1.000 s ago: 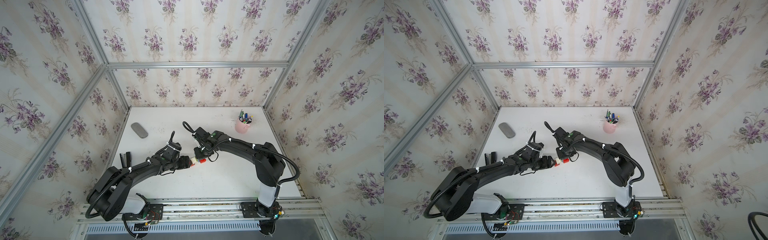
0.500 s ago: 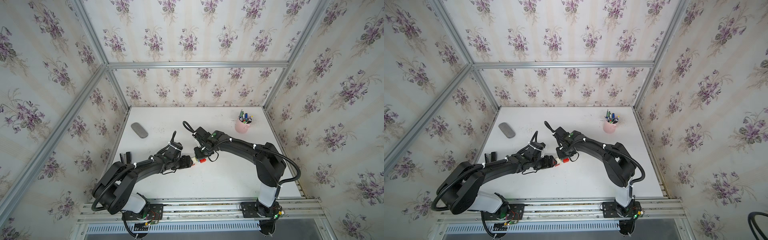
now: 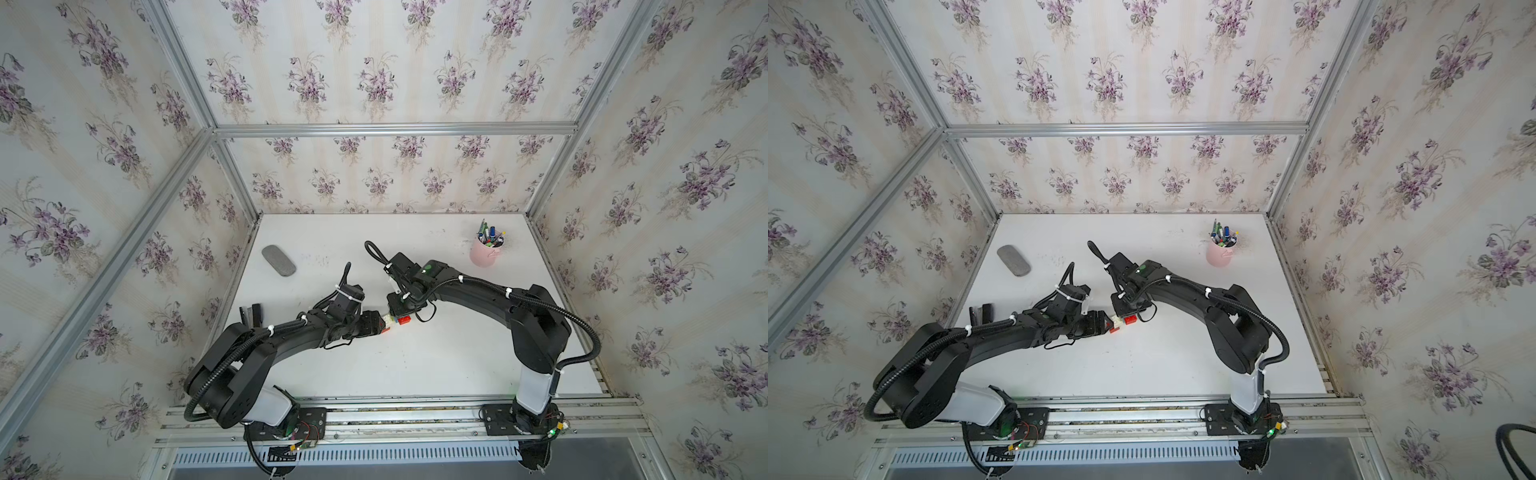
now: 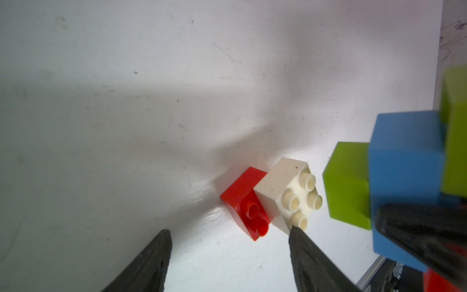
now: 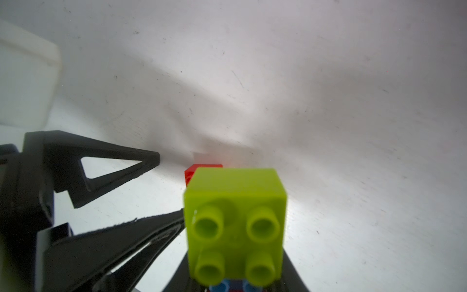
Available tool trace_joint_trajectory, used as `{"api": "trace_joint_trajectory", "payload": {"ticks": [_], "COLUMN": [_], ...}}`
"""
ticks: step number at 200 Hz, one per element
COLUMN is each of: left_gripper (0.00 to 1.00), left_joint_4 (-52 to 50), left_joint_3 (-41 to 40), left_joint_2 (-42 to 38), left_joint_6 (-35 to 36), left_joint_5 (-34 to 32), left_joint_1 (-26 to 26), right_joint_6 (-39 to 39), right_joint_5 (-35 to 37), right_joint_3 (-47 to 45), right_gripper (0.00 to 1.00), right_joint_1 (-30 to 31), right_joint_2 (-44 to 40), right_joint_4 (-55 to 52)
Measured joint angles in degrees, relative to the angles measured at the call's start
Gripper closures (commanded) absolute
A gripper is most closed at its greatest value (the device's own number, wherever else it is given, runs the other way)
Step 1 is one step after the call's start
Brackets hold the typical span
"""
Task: Assemble the letter y with lego
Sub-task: Assemble the lego brick with the lego brick.
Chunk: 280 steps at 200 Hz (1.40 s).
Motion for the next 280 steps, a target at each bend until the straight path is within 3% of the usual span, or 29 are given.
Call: {"api": "trace_joint_trajectory", "payload": {"ticks": [156, 280], "left_gripper": [0.28, 0.37], "left_joint_4": [0.4, 0.9], "left_joint_3": [-0.3, -1.4], "left_joint_2": [0.0, -0.3], "left_joint_6": [0.4, 0.6], "left_joint_5": [0.0, -0.9], "left_joint_1": [0.1, 0.2], "right_joint_6": [-2.6, -2.5], "right_joint_5": [-1.7, -2.9], "right_joint_3": [2.5, 2.3], "right_gripper": [0.83, 0.83], "right_joint_1": [0.5, 0.7], "right_joint_2": [3.0, 2.8], "right_joint_4": [-2.0, -1.6]}}
